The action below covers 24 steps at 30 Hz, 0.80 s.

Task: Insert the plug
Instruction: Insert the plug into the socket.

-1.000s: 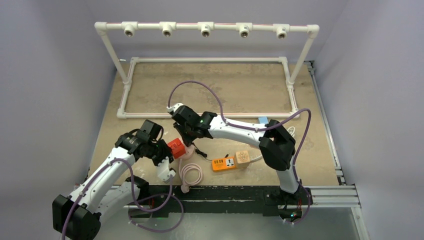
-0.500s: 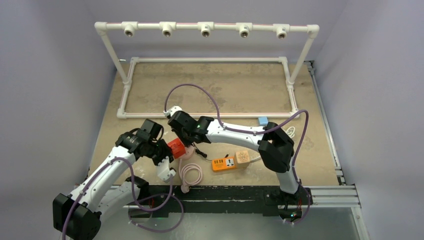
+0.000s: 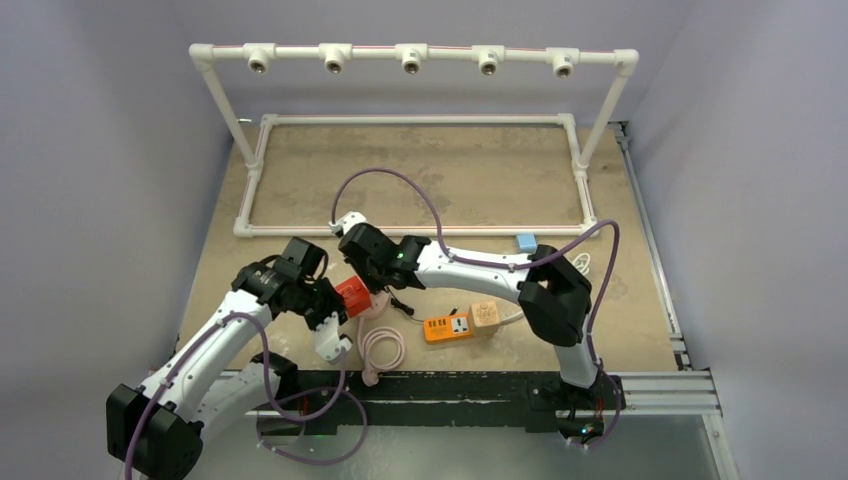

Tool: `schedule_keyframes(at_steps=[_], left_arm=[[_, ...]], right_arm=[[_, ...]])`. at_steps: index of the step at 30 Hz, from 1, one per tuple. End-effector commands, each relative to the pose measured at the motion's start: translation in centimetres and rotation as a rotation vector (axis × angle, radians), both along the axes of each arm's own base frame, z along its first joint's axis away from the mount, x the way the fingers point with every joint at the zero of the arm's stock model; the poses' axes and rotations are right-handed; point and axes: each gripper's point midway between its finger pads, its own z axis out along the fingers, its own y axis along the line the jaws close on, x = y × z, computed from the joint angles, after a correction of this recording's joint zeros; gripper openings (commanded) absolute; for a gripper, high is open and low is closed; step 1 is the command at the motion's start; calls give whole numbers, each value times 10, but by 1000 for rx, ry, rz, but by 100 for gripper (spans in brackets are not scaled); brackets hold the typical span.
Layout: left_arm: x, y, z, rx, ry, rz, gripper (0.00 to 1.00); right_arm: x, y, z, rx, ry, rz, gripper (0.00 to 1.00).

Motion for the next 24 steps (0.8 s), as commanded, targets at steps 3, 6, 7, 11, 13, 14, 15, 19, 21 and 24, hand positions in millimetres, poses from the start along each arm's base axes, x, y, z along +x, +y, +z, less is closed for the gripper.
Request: schedule_keyframes(at_steps=[3,6,7,11,13,14,15,19,21,24], left_arm=[[-3,-6,-9,-9,38,-43,6],[-2,-6,-9,-8,38,-47,6],[-2,-7,-9,-8,39,-46,6],[-1,-8,-9,-13,41,-50,6],[-1,-8,-10,-12,43,-54,6],[0,-8,-10,-12,42,-54,6],[0,-8,-10,-11,41,-55,6],[0,-9,-10,-11,45,-55,6],[-1,-9,-11,-12,45,-57,6],[-1,-9,-11,-12,46,-60,5]], right_arm=[[-40,-29,-69,-160,148,47,0],[-44,-33,-74,-177,151,49,0],[-45,-34,-76,-185,151,50,0],[-49,-37,-82,-220,147,53,0],[-51,-39,-86,-238,149,54,0],[-52,-40,-88,-246,151,55,0],[-54,-41,-90,-251,155,58,0],[-58,-45,-96,-265,169,65,0],[-61,-48,-101,-274,179,67,0],[-64,-50,-108,-283,193,73,0]])
